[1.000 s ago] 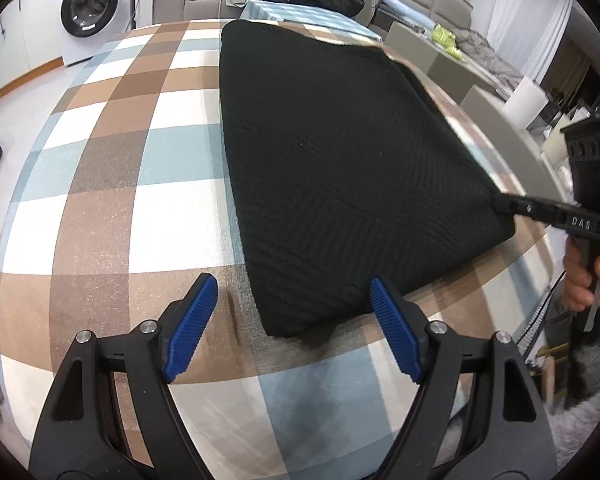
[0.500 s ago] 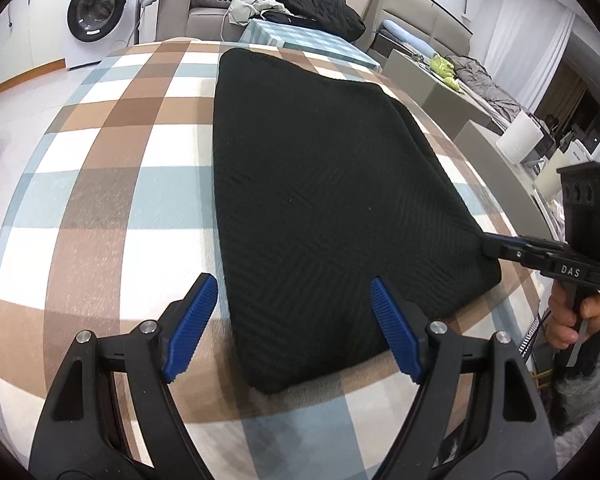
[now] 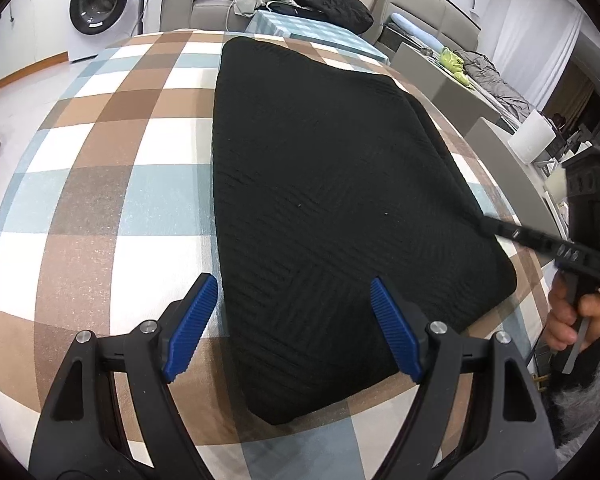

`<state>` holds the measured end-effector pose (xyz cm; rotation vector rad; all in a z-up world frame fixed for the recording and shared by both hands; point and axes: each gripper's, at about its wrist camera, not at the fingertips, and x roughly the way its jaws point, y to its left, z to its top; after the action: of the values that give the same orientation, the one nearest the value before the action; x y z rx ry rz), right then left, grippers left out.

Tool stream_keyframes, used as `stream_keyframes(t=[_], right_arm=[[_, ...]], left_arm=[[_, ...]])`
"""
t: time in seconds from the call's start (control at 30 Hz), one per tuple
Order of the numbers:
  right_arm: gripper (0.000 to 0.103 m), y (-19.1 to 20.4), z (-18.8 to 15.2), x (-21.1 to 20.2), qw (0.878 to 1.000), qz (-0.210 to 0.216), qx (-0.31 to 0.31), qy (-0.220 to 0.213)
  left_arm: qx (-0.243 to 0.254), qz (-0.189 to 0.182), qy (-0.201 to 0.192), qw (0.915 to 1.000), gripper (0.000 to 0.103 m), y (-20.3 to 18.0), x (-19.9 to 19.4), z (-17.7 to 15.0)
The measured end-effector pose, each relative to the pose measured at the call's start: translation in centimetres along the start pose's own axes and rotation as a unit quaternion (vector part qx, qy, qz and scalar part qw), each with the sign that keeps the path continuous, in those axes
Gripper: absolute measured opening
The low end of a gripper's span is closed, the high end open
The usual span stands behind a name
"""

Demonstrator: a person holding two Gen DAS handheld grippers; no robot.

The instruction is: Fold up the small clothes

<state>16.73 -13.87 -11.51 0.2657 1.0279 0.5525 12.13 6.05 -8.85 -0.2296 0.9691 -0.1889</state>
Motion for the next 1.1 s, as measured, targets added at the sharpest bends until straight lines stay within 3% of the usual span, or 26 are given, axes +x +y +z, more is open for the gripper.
stream_keyframes(t=[0.07, 0.2, 0.33, 0.4, 0.47, 0.6, 0.73, 0.87, 1.0, 1.07, 1.1], right_arm=[[0.014, -0.5, 0.4, -1.0, 1.000, -0.009, 0.013, -0.023], [0.017, -2.1, 0.7, -0.8, 0.999, -0.025, 0.036, -0.019], [0.016, -2.2, 0.8, 0.2, 0.999, -0.004, 0.036, -0.012], [0.015, -1.4, 0.9, 0.0, 1.000, 0.003, 0.015, -0.023], [0.007, -0.7, 0.8, -0.2, 1.000, 0.012, -0.004, -0.029], [0.006, -1.9, 0.4, 1.0, 0.999, -0.045, 0.004, 0.009], [0.010, -2.1, 0.5, -1.2, 0.999, -0.008, 0.028, -0.021], [0.025, -0.7, 0.5, -2.2, 0.999, 0.041, 0.011, -0.024], [0.025, 0.1, -0.2, 0.3, 0.999, 0.045, -0.001, 0.018], [0.010, 0.4, -0.5, 0.8, 0.999, 0.038, -0.010, 0.018], [0.009, 0.7, -0.4, 0.5, 0.999, 0.051, -0.015, 0.010]], left_arm=[[0.002, -0.003, -0.004, 1.0000, 0.077, -0.3, -0.3, 0.2], [0.015, -0.006, -0.014, 0.9998, 0.077, -1.3, -0.9, 0.8], [0.028, -0.016, -0.021, 0.9992, 0.077, -2.6, -1.2, 1.3], [0.035, -0.023, -0.023, 0.9989, 0.077, -3.3, -1.2, 1.4], [0.040, -0.035, -0.020, 0.9984, 0.077, -4.1, -0.9, 1.5], [0.049, -0.045, -0.010, 0.9978, 0.077, -5.2, 0.2, 1.5], [0.063, -0.058, -0.001, 0.9964, 0.077, -6.6, 1.3, 1.4], [0.084, -0.069, 0.013, 0.9940, 0.077, -8.3, 2.7, 1.0], [0.110, -0.056, 0.016, 0.9922, 0.078, -9.3, 3.5, 0.6], [0.114, -0.057, 0.016, 0.9918, 0.078, -9.4, 3.5, 0.4], [0.113, -0.058, 0.016, 0.9917, 0.078, -9.4, 3.5, 0.4]])
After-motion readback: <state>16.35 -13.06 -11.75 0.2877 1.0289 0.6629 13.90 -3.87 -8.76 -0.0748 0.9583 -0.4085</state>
